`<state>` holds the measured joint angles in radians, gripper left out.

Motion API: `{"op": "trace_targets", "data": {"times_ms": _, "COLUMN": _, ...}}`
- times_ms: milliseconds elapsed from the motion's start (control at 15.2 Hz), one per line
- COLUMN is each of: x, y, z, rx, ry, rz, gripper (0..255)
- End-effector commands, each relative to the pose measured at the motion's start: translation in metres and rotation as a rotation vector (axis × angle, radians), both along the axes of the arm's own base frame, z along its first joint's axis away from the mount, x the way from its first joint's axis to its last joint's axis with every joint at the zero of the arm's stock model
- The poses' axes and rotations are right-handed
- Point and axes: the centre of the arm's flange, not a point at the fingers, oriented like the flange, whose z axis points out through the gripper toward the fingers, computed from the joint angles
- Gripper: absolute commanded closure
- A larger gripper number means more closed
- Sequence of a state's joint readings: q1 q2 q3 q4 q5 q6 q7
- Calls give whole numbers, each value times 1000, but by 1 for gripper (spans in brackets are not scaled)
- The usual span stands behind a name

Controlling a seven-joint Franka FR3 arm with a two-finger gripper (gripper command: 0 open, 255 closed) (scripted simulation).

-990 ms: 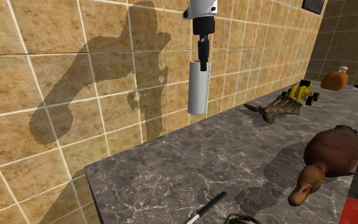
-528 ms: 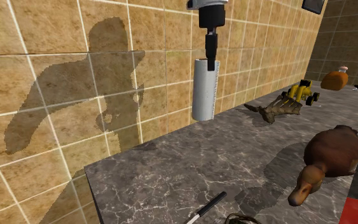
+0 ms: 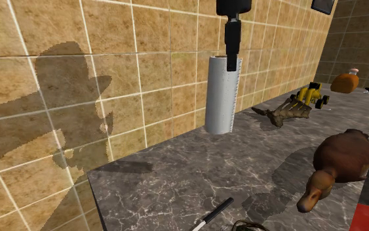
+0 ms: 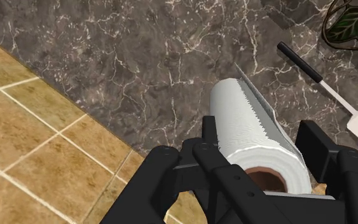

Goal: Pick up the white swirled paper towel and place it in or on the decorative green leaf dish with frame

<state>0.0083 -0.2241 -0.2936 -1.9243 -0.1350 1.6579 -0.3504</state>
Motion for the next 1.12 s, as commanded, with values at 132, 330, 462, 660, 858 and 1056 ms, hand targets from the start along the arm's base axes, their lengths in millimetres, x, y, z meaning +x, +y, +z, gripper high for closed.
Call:
{"op": "trace_targets", "data": {"times_ms": 132, "x": -22, "y": 46, "z": 8, "rx": -1, "ry": 0, "rz": -2, "gripper": 255}}
{"op": "trace_targets", "data": {"times_ms": 330, "x": -39, "y": 81, "z": 15, "rx": -1, "ry": 0, "rz": -2, "gripper": 255}}
{"op": "trace_targets", "data": {"times_ms": 462, "x": -50, "y": 104, "z": 20, "rx": -1, "ry": 0, "rz": -2, "gripper": 255}}
{"op": "trace_targets", "data": {"times_ms": 660, "x": -66, "y": 140, "z": 27, "rx": -1, "ry": 0, "rz": -2, "gripper": 255}}
{"op": "trace_targets", "data": {"times_ms": 858, "x": -83, "y": 175, "z": 34, "rx": -1, "ry": 0, "rz": -2, "gripper": 255}}
{"op": "trace_targets", "data": {"times_ms": 1056, "x": -99, "y": 210, "z": 41, "rx": -1, "ry": 0, "rz": -2, "gripper": 255}}
